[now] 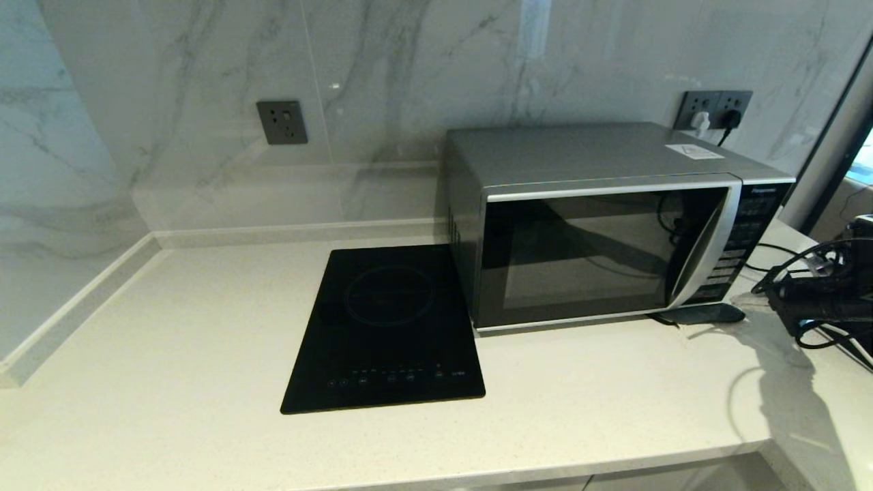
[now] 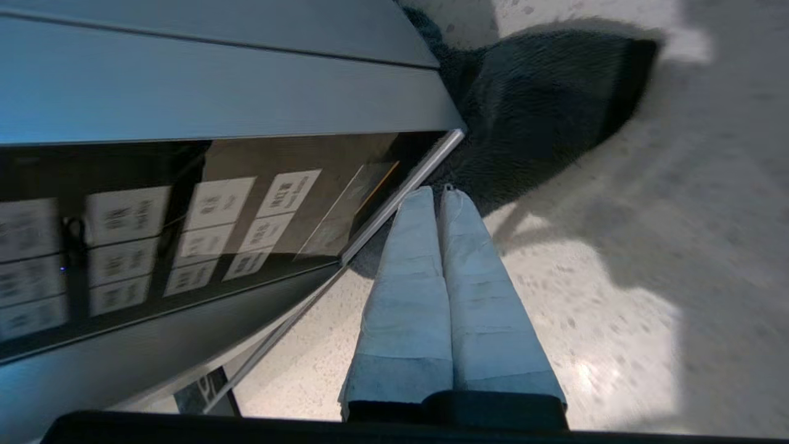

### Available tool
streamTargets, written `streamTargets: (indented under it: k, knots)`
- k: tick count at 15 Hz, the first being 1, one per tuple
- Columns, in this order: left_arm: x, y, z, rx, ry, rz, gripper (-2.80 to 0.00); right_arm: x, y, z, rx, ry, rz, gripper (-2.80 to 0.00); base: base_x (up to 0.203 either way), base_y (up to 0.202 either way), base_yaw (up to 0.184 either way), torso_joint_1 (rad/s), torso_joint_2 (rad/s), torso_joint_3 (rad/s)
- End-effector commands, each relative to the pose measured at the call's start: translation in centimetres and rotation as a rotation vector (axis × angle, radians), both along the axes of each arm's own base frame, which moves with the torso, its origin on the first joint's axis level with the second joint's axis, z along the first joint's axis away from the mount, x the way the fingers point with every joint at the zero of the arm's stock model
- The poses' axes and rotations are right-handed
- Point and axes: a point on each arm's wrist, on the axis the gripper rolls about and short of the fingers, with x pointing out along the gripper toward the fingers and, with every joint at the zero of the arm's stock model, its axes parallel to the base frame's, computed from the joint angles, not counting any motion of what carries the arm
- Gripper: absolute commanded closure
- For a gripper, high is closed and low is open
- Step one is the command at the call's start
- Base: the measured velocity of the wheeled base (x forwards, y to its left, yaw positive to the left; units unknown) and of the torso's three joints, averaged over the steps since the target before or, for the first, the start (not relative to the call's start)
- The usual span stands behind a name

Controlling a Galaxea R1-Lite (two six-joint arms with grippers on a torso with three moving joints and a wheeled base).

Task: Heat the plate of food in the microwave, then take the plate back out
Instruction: Open the microwave oven

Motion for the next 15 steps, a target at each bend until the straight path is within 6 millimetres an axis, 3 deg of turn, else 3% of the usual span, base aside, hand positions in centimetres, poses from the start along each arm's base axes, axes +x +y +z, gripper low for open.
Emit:
streamTargets:
  k: [1, 7, 15]
  knots:
    - [0.0, 0.0, 0.0, -0.002, 0.001, 0.001, 0.0, 0.9, 0.3, -1.2, 0.013, -0.013, 0.026, 0.0, 0.0, 0.0, 0.0, 0.0, 0.0, 0.0]
    - [0.0, 0.0, 0.0, -0.001, 0.001, 0.001, 0.0, 1.6, 1.0, -1.5, 0.031, -0.036, 0.072, 0.0, 0.0, 0.0, 0.0, 0.0, 0.0, 0.0]
    - [0.0, 0.0, 0.0, 0.0, 0.001, 0.001, 0.0, 2.6, 1.7, -0.5, 0.017, -0.105, 0.115, 0.0, 0.0, 0.0, 0.0, 0.0, 0.0, 0.0]
